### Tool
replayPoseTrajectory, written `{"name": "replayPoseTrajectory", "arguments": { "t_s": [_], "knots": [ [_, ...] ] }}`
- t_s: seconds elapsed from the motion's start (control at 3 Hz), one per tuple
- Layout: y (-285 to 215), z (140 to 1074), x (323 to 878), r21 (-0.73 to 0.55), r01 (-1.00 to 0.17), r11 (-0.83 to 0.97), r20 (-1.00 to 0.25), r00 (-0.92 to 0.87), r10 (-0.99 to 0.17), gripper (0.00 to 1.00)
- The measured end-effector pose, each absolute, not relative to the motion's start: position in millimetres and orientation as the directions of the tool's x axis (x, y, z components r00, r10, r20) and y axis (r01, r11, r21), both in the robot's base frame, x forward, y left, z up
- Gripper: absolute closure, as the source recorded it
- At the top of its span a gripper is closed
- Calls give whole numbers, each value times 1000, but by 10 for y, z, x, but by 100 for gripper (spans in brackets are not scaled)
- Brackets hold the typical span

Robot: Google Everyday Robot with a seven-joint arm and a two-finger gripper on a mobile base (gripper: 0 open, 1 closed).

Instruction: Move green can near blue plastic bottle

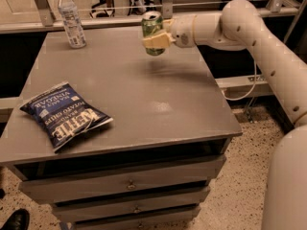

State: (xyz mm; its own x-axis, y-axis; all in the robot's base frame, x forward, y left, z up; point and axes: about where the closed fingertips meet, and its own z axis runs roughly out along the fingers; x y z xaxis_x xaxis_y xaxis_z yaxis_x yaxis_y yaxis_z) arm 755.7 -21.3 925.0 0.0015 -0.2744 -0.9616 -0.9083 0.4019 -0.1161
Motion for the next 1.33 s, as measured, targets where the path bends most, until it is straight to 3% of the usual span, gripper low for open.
{"name": "replayPoseTrajectory", "arguments": {
  "t_s": [0.67, 1.33],
  "knots": [
    [299, 9273, 7769, -91, -900, 427, -956, -41, -291, 100],
    [1041, 9234, 8024, -32, -909, 415, -979, -55, -197, 100]
  ]
}}
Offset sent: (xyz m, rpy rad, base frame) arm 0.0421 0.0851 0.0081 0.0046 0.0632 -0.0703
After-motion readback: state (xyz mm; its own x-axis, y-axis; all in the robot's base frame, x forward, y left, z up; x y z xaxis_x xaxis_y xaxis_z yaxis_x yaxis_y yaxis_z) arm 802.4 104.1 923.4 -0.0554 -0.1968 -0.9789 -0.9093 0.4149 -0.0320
